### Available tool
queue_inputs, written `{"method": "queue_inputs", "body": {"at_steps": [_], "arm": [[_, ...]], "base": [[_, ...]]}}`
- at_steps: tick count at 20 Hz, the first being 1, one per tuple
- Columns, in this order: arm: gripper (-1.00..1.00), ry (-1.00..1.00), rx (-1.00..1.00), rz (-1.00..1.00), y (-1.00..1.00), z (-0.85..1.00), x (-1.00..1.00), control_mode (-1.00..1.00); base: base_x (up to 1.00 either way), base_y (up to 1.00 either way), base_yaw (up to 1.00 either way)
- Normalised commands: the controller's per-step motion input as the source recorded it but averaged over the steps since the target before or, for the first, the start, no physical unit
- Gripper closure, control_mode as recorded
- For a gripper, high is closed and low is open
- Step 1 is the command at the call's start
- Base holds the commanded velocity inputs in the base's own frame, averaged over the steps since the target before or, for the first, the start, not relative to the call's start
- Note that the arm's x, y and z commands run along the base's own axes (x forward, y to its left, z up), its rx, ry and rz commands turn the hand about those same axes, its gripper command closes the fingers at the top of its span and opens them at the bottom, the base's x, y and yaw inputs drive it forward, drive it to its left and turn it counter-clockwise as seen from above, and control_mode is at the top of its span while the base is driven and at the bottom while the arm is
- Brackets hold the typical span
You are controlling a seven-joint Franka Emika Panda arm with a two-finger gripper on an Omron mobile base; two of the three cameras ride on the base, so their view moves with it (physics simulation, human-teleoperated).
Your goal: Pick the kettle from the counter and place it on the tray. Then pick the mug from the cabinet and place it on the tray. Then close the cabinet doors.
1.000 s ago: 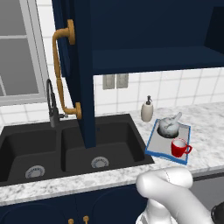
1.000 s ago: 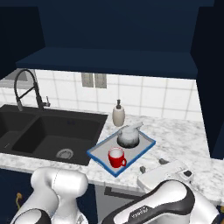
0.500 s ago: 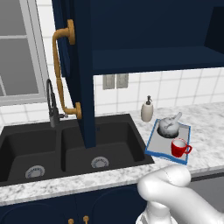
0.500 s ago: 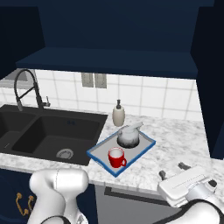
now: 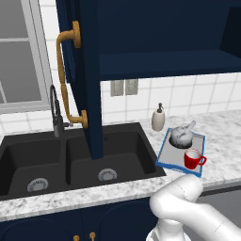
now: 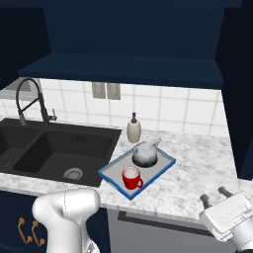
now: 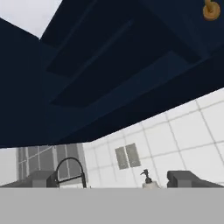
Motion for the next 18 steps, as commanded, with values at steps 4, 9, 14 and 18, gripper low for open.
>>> {"method": "queue_inputs", "body": {"at_steps": [4, 9, 14, 18], "arm": [[-1.00, -0.13, 0.44, 0.00, -0.42, 0.06, 0.01, -1.00], [-1.00, -0.06, 0.38, 0.00, -0.32, 0.27, 0.00, -1.00], [-1.00, -0.03, 0.09, 0.00, -0.08, 0.15, 0.06, -1.00], [-1.00, 0.00, 0.12, 0.02, -0.31, 0.01, 0.27, -1.00]], "base": [[0.00, 0.00, 0.00], [0.00, 0.00, 0.00], [0.00, 0.00, 0.00], [0.00, 0.00, 0.00]]}}
